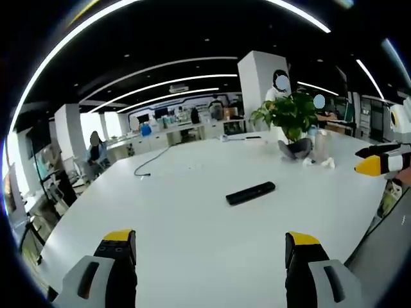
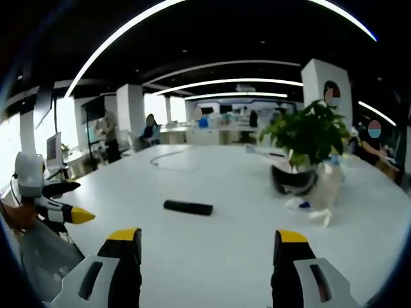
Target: Press the specified remote control buttons in sequence, fully releasing each button before pressing the next.
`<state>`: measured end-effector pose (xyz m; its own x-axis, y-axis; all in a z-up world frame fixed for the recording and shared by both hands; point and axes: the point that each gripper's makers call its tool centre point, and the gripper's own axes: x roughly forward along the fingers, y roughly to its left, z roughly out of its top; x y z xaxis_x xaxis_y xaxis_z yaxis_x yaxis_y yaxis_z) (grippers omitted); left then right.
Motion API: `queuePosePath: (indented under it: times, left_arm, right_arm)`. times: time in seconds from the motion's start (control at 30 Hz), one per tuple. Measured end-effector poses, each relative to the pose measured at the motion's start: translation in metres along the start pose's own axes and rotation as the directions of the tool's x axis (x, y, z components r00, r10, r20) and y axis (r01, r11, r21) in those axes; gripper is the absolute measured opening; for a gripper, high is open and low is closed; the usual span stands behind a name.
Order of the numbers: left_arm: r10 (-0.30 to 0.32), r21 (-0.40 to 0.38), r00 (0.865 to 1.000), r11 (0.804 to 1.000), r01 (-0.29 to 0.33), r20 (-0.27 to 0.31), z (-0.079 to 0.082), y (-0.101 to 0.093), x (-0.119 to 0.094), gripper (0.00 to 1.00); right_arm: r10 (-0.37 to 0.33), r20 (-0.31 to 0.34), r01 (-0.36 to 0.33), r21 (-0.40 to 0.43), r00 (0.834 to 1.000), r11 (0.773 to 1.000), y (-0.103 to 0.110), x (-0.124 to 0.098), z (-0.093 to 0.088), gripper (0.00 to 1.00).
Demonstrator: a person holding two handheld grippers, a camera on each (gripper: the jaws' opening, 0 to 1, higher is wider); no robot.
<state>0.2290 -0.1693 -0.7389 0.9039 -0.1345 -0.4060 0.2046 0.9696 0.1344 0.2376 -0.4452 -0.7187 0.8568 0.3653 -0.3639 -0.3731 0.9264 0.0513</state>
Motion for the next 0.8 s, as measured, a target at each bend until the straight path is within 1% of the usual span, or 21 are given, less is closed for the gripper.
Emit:
queuePosePath:
  times: [0.8]
  left_arm:
    - [-0.016,0.004,1.000,1.000,0.016,-0.005,-0.0011,-0.0026,0.0006,1.00]
  right_arm:
    - [0.008,-0.013,-0.009,-0.013,1.000,1.000,0.0026,0.0014,-0.0023,0.82]
